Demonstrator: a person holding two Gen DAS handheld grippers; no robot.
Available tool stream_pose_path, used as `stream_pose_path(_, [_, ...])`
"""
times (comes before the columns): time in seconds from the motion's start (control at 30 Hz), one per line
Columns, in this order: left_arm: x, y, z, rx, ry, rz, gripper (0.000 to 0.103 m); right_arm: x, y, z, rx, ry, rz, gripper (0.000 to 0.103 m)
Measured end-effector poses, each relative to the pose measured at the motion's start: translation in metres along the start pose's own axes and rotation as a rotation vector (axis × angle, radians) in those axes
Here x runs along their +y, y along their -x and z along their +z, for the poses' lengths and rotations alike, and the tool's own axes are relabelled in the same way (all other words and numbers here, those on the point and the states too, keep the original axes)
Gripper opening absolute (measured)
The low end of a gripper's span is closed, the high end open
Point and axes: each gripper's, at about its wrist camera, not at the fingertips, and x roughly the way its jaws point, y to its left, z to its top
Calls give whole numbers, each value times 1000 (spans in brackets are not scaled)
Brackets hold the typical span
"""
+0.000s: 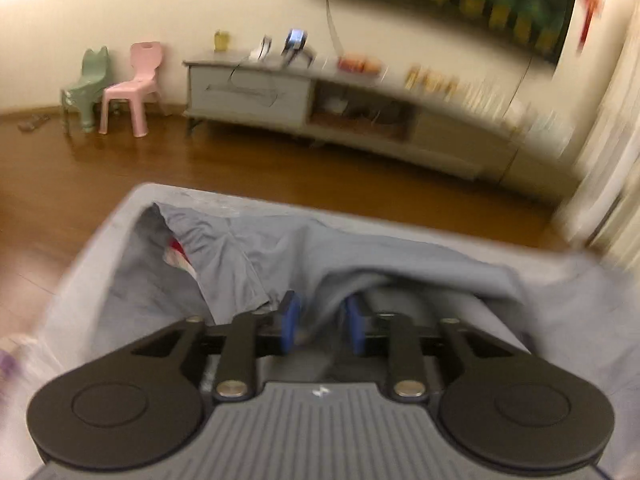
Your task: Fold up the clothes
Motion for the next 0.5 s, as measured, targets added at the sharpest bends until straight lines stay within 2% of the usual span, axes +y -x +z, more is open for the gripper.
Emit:
stream_pose_path(0.03, [4,1,-7,1,15,7,57,8,10,3,-36,41,20,4])
stream_pose_path(0.07, [14,12,-19,-19,37,6,64,16,18,5,-64,78,34,16])
stream_pose_path(0.1, [23,18,-33,-17,42,6,68,25,24,5,-85,108,55,36])
stream_pose_path(0.13, [31,25,-46,-16,47,5,69,33,30,5,-104,138,78,47])
stream_pose_path(0.17, [40,31,-59,-15,52,4,70,40,33,3,-103,155,100,61])
stream_pose_path(0.2, [44,31,-68,1,33,8,70,48,36,0,-99,170,122,67])
stream_pose_path(0.3, [34,9,-81,94,-124,49,71,70,43,-11,-76,209,191,74])
stream_pose_path(0.43, [12,-23,-88,64,-257,151,73,115,71,-29,-49,292,362,84])
stream_pose_path(0.5, [7,-37,-87,46,-292,163,75,142,89,-40,-54,383,453,89])
